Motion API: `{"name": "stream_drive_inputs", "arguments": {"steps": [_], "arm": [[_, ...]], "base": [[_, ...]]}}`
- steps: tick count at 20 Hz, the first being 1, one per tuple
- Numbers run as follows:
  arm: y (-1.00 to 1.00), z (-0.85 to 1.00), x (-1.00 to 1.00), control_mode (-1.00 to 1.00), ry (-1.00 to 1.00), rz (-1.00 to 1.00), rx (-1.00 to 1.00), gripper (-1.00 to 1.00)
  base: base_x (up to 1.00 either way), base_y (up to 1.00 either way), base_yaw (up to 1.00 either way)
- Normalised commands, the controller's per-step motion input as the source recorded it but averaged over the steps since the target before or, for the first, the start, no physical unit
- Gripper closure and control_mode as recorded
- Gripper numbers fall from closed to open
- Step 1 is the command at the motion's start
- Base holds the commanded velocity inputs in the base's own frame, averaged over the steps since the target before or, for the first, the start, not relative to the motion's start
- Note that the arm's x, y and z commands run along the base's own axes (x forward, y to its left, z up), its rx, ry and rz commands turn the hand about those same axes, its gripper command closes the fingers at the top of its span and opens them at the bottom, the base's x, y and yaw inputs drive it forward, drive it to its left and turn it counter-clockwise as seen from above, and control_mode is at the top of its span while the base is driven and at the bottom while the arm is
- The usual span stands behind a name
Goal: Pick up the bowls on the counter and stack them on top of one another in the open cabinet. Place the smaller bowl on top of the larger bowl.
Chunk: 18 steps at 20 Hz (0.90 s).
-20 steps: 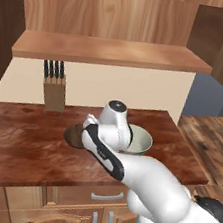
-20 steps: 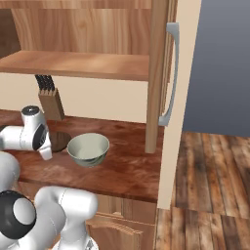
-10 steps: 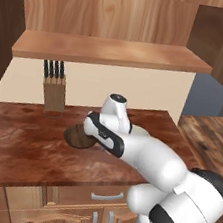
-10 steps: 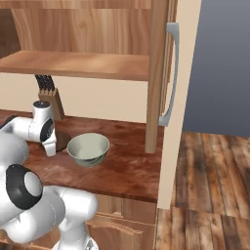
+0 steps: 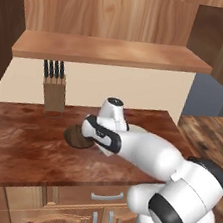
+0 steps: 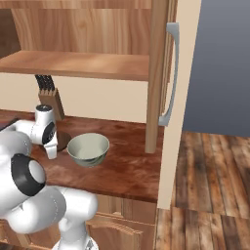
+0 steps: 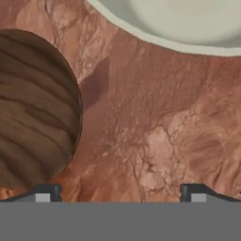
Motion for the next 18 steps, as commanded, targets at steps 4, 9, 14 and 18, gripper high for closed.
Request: {"name": "stream_drive_inputs", "arguments": {"steps": [4,9,14,18], "arm": [[0.18,-0.19,0.30,-1.00,0.02,-0.04,0.00,-1.00],[0.18,-0.22,0.32,-1.00,0.04,-0.05,0.00,-1.00],[0.16,-0.20,0.32,-1.00,0.04,-0.05,0.00,-1.00],[0.12,-0.20,0.29,-1.00,0.04,-0.05,-0.01,-1.00]], "base": [[0.00,0.00,0.00],[0.00,0.00,0.00],[0.00,0.00,0.00],[0.00,0.00,0.00]]}}
